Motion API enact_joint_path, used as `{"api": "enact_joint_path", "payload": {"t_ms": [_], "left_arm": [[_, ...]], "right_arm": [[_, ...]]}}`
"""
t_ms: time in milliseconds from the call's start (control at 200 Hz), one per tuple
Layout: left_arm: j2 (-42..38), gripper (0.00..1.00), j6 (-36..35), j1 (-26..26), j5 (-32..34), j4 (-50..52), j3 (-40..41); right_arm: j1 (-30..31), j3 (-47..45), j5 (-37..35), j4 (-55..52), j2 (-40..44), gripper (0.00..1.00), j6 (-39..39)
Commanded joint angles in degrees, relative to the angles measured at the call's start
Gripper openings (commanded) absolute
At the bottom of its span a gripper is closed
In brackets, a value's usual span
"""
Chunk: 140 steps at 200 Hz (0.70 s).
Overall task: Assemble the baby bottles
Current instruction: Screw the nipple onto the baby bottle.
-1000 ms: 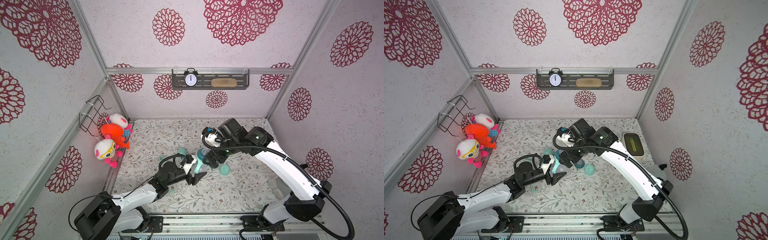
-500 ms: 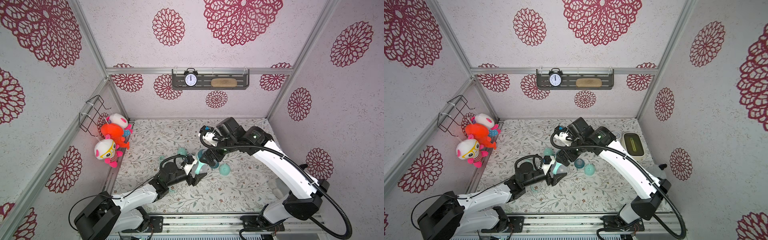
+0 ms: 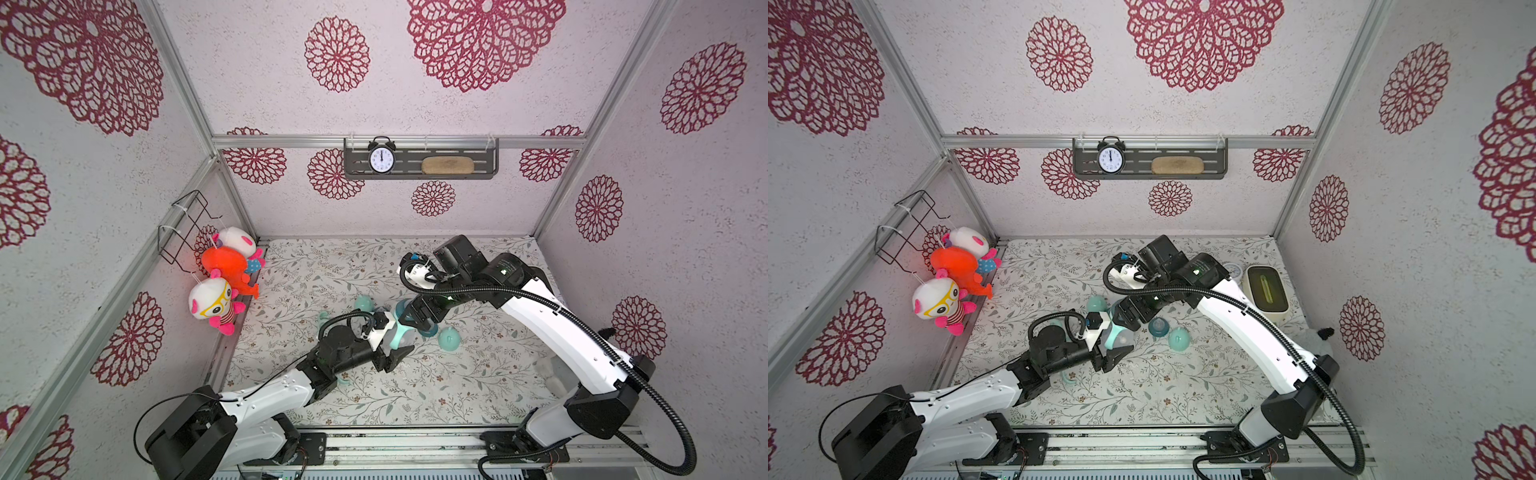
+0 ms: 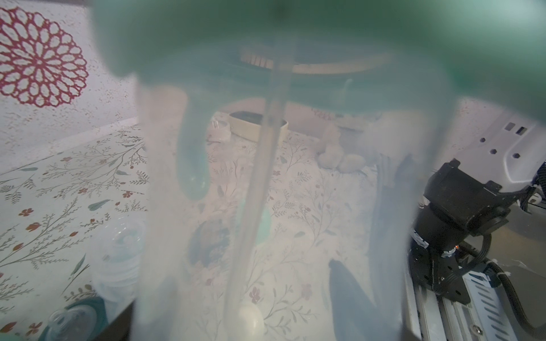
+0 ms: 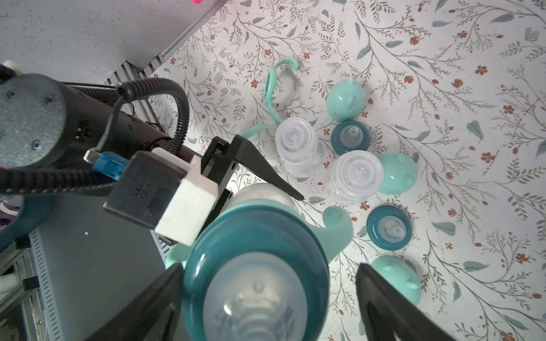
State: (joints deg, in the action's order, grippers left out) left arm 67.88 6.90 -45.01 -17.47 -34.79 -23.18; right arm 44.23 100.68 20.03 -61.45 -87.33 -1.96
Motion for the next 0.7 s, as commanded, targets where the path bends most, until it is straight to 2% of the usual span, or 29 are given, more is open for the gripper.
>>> {"api": "enact_joint_path", "payload": {"t_ms": [0,696], "left_arm": [[-0.3,0.0,-1.0,-0.6,0.1,-1.6,-1.7],[-0.3,0.0,-1.5,-0.9,1.1,-1.0,-2.1]], "right_arm": [[-0.5,0.1,2.2,1.3,1.0,0.9,-0.1],[-0.9,0.0,3.8,1.2,0.0,0.77,-0.2]]}}
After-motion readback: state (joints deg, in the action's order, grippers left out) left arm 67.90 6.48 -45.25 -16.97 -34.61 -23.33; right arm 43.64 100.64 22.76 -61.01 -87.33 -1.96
